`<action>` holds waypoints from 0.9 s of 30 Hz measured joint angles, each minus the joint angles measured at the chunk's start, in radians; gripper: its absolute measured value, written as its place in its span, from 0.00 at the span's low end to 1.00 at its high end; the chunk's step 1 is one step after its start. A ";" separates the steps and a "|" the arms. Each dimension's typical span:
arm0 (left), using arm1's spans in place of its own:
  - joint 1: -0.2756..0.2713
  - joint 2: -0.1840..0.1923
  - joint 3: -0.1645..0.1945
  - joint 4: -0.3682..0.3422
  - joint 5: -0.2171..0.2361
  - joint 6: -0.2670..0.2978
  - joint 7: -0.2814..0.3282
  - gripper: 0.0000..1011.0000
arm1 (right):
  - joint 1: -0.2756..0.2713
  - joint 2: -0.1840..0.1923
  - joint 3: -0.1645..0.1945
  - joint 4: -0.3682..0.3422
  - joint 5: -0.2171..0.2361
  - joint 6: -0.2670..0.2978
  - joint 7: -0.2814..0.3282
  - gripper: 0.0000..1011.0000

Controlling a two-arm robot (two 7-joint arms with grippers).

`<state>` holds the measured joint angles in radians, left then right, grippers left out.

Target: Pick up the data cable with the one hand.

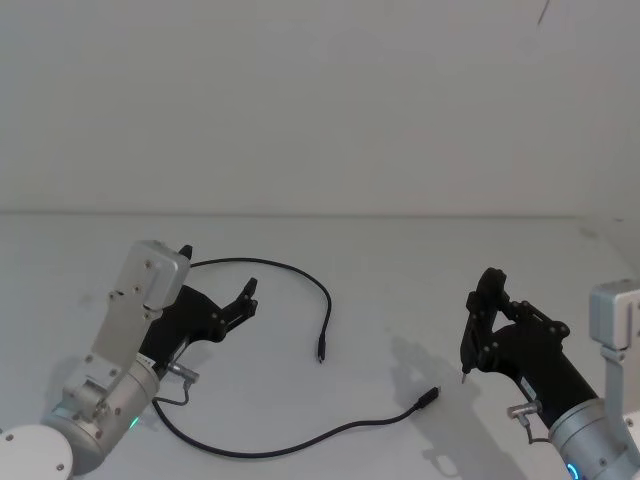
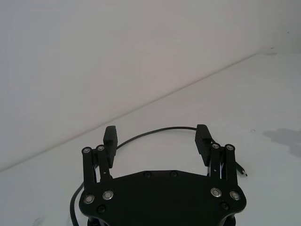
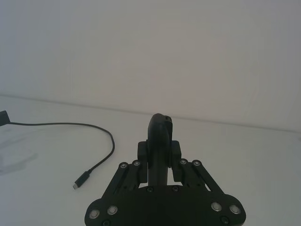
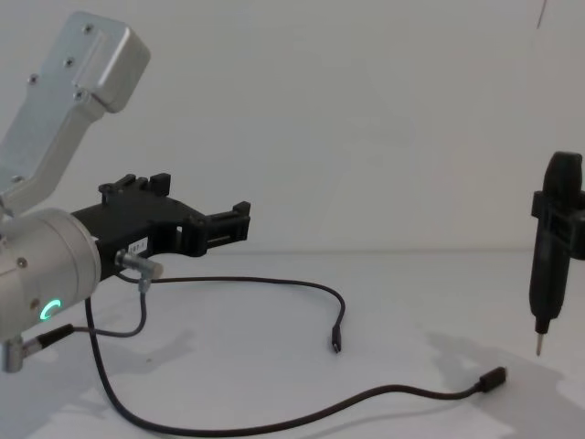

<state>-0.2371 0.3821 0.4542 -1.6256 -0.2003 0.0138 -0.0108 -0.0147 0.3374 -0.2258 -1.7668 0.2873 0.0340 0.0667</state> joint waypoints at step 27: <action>0.000 0.000 0.000 -0.001 0.000 0.000 0.000 0.99 | 0.000 0.000 0.000 0.000 0.000 0.000 0.000 0.28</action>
<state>-0.2371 0.3821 0.4542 -1.6263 -0.2004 0.0139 -0.0109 -0.0146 0.3374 -0.2258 -1.7668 0.2874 0.0340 0.0668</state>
